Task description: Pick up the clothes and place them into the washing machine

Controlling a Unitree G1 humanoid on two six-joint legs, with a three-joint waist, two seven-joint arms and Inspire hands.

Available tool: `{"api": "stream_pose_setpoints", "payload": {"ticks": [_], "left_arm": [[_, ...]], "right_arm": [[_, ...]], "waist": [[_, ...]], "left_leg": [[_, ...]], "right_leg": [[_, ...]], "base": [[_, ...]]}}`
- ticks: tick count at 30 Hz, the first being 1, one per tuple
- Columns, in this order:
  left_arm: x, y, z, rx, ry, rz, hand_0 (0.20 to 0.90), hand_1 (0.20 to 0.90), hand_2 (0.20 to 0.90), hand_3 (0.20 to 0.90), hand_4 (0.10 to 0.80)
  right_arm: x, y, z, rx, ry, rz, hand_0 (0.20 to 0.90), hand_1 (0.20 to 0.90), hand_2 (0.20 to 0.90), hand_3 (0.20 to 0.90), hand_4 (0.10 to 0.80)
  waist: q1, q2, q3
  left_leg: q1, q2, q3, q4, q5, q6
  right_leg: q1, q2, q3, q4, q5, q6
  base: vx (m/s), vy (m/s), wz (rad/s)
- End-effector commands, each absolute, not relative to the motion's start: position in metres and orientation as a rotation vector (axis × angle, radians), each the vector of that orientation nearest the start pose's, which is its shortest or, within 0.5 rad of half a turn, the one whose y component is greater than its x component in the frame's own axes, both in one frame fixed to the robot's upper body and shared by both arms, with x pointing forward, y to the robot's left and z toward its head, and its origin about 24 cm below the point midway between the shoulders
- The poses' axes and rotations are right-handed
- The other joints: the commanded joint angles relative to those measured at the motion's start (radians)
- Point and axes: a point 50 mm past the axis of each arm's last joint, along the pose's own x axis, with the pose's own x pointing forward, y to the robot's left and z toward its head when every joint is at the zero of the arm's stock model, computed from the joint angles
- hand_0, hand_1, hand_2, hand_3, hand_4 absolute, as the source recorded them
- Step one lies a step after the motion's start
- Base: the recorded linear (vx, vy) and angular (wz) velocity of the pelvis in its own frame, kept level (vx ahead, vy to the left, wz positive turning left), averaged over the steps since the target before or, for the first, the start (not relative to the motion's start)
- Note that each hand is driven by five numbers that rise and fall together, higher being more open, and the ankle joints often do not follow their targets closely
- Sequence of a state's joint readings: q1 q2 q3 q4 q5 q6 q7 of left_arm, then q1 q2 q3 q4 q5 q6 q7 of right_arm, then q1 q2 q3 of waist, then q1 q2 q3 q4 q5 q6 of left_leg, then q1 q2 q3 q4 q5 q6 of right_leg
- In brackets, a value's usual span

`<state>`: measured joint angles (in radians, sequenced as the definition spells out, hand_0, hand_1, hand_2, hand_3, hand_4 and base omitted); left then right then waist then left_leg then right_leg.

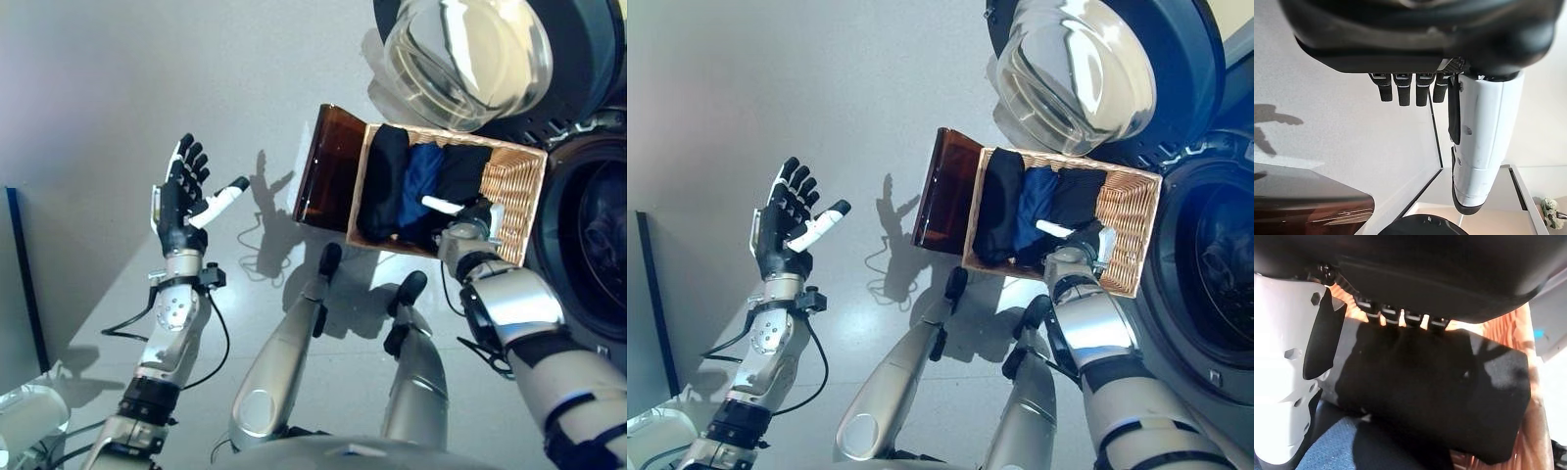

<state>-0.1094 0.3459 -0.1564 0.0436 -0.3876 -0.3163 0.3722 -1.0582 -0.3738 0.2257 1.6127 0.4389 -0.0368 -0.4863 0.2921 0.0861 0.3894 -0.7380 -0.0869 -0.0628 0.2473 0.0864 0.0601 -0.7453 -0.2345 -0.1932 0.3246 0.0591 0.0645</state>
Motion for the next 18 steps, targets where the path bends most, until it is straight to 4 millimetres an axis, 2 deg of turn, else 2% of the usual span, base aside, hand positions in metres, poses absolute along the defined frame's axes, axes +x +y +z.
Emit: {"api": "stream_pose_setpoints", "payload": {"ticks": [1,3,11,17,18], "left_arm": [[0.250,0.209,0.130,-0.144,-0.571,0.283,0.900,0.900,0.900,0.900,0.800],[0.250,0.211,0.128,-0.146,-0.562,0.295,0.900,0.900,0.900,0.900,0.800],[0.246,0.227,0.120,-0.133,-0.528,0.370,0.900,0.900,0.900,0.900,0.800],[0.243,0.235,0.114,-0.144,-0.504,0.399,0.900,0.900,0.900,0.900,0.800],[0.242,0.238,0.113,-0.142,-0.499,0.405,0.900,0.900,0.900,0.900,0.800]], "right_arm": [[0.373,-0.282,0.097,-0.295,0.364,-0.794,0.200,0.200,0.200,0.200,0.300],[0.375,-0.279,0.099,-0.277,0.353,-0.791,0.200,0.200,0.200,0.200,0.300],[0.387,-0.242,0.097,-0.188,0.275,-0.707,0.200,0.200,0.200,0.200,0.300],[0.384,-0.236,0.086,-0.169,0.255,-0.697,0.200,0.200,0.200,0.200,0.300],[0.386,-0.238,0.092,-0.151,0.216,-0.686,0.200,0.200,0.200,0.200,0.300]], "waist": [[0.033,0.084,-0.019],[0.032,0.086,-0.021],[0.000,0.077,-0.035],[-0.025,0.075,-0.039],[-0.034,0.072,-0.045]], "left_leg": [[-0.108,0.001,0.057,0.094,-0.106,-0.074],[-0.109,0.001,0.059,0.096,-0.107,-0.074],[-0.088,0.013,0.077,0.078,-0.112,-0.073],[-0.066,0.019,0.093,0.066,-0.109,-0.074],[-0.060,0.019,0.096,0.067,-0.111,-0.072]], "right_leg": [[0.044,-0.008,0.035,0.024,-0.087,-0.006],[0.040,-0.007,0.038,0.028,-0.089,-0.007],[0.030,0.007,0.061,0.029,-0.086,-0.007],[0.042,0.013,0.077,0.010,-0.076,-0.003],[0.049,0.017,0.083,0.000,-0.069,-0.001]], "base": [[0.010,0.013,0.04],[0.000,0.000,0.00],[0.009,0.010,-0.06],[0.009,0.014,-0.09],[0.004,0.008,-0.09]]}}
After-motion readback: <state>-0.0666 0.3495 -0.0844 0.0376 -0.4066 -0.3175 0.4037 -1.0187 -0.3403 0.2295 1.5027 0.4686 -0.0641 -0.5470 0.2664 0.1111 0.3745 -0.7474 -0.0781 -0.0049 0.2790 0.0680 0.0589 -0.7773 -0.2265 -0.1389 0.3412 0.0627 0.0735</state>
